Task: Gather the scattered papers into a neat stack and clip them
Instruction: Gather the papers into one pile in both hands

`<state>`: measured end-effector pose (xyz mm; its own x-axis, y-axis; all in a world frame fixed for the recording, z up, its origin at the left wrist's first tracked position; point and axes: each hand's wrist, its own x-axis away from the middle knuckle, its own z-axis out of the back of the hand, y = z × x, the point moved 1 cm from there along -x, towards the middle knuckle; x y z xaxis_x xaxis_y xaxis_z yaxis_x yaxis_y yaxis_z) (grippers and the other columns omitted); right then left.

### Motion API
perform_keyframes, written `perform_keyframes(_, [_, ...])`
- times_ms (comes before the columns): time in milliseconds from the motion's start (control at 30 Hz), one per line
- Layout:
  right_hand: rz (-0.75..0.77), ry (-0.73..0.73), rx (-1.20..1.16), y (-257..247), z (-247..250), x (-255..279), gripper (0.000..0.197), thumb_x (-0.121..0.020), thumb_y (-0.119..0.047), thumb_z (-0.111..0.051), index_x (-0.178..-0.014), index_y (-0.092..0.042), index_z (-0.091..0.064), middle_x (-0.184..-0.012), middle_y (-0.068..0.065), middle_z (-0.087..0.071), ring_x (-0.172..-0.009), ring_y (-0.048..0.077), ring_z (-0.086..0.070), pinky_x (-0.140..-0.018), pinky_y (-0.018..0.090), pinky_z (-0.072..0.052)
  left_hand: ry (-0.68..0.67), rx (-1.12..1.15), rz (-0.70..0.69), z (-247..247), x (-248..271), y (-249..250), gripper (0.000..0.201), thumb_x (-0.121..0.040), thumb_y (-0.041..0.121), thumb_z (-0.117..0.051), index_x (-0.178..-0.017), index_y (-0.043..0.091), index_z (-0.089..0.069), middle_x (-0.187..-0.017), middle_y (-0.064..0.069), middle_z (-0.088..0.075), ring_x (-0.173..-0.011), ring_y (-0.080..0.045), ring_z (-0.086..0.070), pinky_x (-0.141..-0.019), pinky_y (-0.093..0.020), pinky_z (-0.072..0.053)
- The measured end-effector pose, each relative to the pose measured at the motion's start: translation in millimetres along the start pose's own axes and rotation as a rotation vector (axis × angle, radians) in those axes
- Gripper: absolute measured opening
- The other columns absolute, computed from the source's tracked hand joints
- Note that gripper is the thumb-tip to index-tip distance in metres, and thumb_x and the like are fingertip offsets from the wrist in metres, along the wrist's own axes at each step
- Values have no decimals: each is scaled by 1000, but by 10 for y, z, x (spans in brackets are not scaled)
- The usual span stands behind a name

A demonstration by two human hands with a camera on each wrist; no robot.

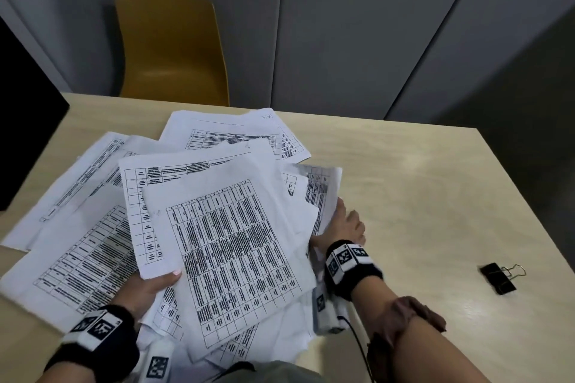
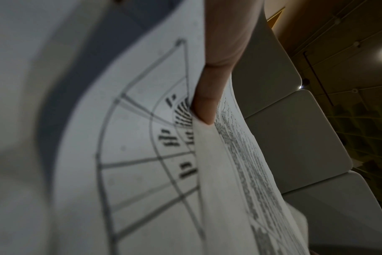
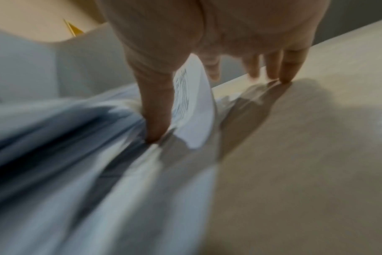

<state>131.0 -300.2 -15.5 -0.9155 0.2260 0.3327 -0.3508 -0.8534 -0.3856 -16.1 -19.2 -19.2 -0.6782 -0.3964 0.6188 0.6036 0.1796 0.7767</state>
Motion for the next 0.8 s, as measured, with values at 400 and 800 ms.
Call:
perform_keyframes(400, [35,-139,-12,64,-39,0,53,-73,-29,-66,-117,-10,-42,-120,15,-51,-114,35,-50,-93,41,-45,-23,-41,15,25,4,-2,55,-82,11,-64,-134,6,-45,-139,-16,-49,-129,-32,-43,-109,-48,-25])
perform_keyframes(800, [77,-206,80,41,150,-92,64,-70,-20,-76,-119,-3,-39,-124,17,-51,-117,34,-51,-93,37,-44,-9,-68,31,2,52,16,51,-83,9,-63,-131,3,-48,-136,-17,-51,-127,-32,-45,-107,-44,-27])
